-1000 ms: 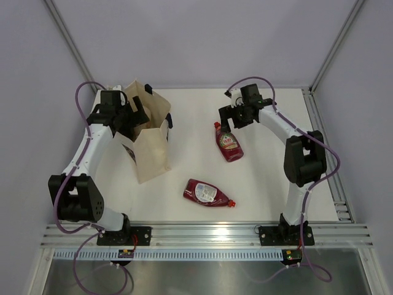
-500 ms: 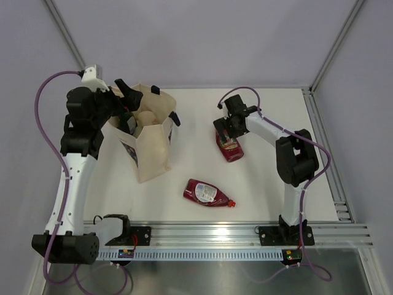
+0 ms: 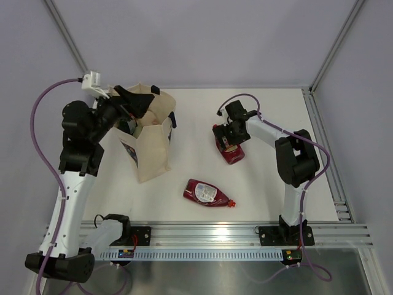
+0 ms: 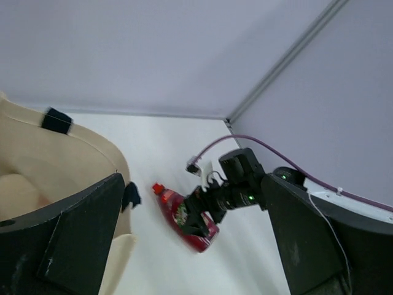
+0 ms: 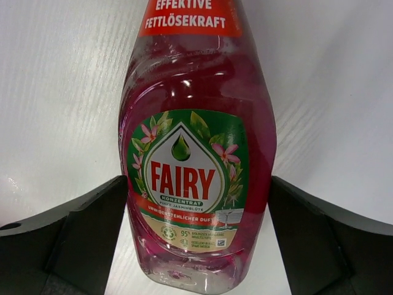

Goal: Place the personal care products into the canvas bag

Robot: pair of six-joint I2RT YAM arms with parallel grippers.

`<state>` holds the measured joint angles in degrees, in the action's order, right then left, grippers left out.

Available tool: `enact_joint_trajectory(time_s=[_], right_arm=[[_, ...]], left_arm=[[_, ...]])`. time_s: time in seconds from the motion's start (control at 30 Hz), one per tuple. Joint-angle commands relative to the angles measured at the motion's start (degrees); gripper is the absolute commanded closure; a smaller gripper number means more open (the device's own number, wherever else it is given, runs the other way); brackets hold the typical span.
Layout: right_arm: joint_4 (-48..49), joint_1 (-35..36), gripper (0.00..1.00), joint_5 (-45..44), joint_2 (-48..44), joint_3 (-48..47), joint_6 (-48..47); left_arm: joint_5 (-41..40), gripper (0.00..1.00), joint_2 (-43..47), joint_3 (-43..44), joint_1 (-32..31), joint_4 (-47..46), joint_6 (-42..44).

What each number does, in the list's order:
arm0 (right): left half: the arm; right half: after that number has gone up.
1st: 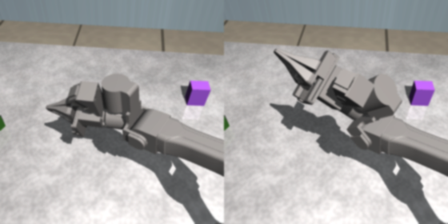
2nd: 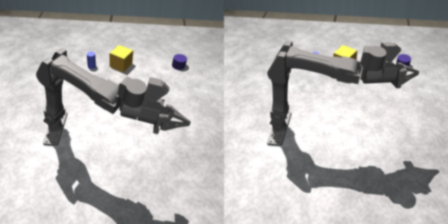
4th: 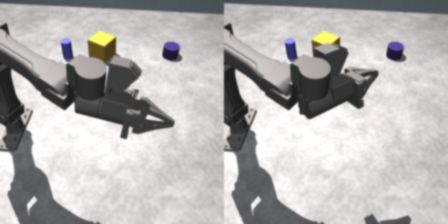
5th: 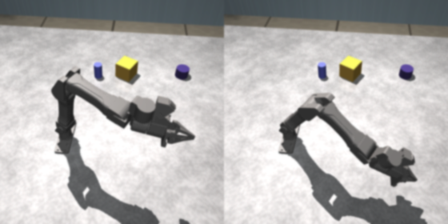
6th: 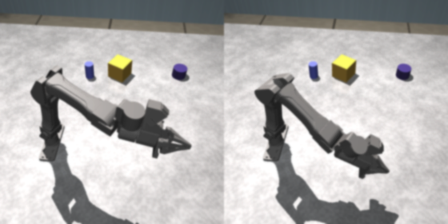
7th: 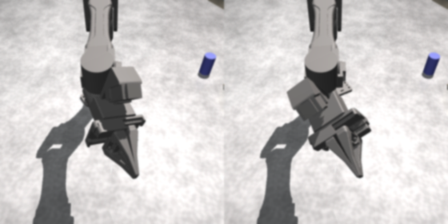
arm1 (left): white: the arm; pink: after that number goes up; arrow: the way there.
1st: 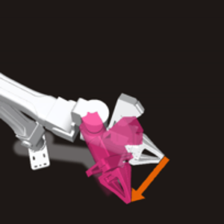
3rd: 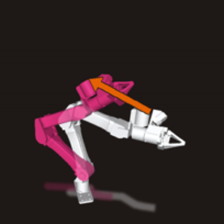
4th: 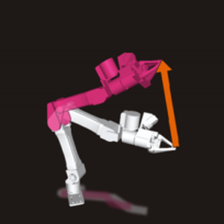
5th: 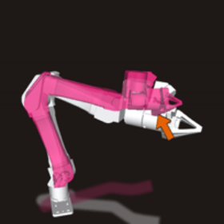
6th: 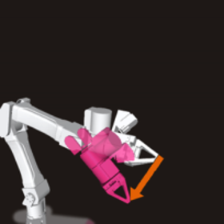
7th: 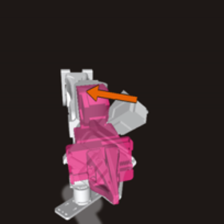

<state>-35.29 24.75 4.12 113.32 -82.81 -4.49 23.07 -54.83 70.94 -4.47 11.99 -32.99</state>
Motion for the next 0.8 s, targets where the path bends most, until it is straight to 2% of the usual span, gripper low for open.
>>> enact_joint_trajectory(time_s=[0.0, 0.07, 0.17, 0.33, 0.43, 0.67, 0.77], right_arm=[[-3.2, 0.3, 0.0, -0.8, 1.5, 3.9, -1.2], [-3.1, 0.3, 0.0, -0.8, 1.6, 4.1, -1.6], [-6.3, 0.5, 0.01, -1.7, 3.0, 1.8, -1.6], [-12.1, 0.5, 0.01, 1.8, 3.0, -1.9, -6.0], [-11.2, 0.5, 0.0, 4.4, 2.7, -0.8, -7.6], [-10.3, 3.9, 0.01, -5.5, 4.9, 0.4, -7.2], [-10.2, 4.3, 0.0, -5.3, 5.2, 0.5, -6.7]], left_arm=[[-0.5, 0.01, -1.2, -1.3, -7.1, -3.2, -2.9], [-4.7, 0.01, -1.9, -1.4, -12.4, -3.2, -2.3], [-6.3, 0.01, -4.2, -2.0, -16.3, -4.2, -3.7], [-7.1, 0.01, -5.8, -2.6, -18.5, -5.8, -4.4], [-7.2, 0.01, -5.7, -3.4, -18.8, -6.6, -4.9], [-10.8, 0.01, -6.4, -4.4, -23.1, -5.7, -5.4], [-12.1, 0.01, -7.2, -4.7, -24.9, -5.7, -6.4]])
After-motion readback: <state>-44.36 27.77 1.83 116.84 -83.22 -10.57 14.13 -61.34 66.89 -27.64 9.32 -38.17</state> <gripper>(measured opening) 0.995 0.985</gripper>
